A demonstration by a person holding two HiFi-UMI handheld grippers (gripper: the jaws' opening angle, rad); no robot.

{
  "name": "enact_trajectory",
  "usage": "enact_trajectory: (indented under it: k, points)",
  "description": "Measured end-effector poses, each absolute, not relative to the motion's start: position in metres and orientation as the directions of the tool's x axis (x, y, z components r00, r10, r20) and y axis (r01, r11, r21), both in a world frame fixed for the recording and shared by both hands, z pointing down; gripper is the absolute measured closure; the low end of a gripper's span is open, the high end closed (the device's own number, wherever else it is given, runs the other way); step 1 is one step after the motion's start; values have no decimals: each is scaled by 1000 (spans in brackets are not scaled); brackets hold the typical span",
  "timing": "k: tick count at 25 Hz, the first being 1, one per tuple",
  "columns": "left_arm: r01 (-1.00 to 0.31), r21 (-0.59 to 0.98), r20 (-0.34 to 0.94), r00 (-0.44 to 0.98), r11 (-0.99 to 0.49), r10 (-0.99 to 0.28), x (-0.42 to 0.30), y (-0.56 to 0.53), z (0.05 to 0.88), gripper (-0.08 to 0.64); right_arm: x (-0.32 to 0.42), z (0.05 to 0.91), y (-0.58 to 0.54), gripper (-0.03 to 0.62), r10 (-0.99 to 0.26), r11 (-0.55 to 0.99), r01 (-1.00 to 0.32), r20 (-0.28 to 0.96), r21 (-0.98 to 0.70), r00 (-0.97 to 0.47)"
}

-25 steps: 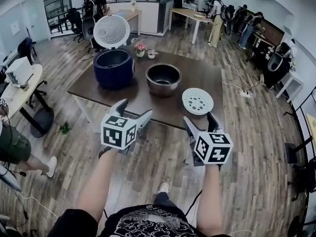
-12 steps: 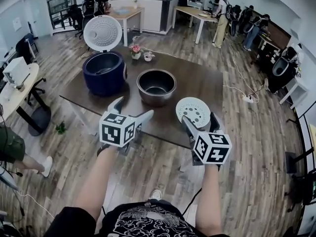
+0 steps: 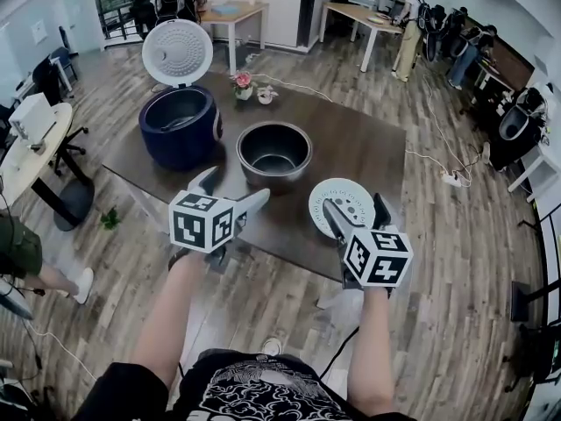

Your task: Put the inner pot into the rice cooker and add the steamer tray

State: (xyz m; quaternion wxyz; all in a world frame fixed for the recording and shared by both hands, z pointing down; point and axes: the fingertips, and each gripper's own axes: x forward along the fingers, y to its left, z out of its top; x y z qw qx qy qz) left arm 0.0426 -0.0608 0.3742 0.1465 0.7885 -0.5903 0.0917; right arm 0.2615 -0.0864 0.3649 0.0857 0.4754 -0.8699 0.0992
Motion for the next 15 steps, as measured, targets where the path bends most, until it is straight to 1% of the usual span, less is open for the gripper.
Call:
enact_trajectory:
  k: [8,15]
  points:
    - [-961,128,329,274,-244,-904,39,-79,378,43,257,369,-110,114,-799,541,-833,237,-118,-553]
    - [-963,118,328,268,-242,-906,24,-93,384,43,237,377,-129,114,-785,558,-822,250,-115,-567]
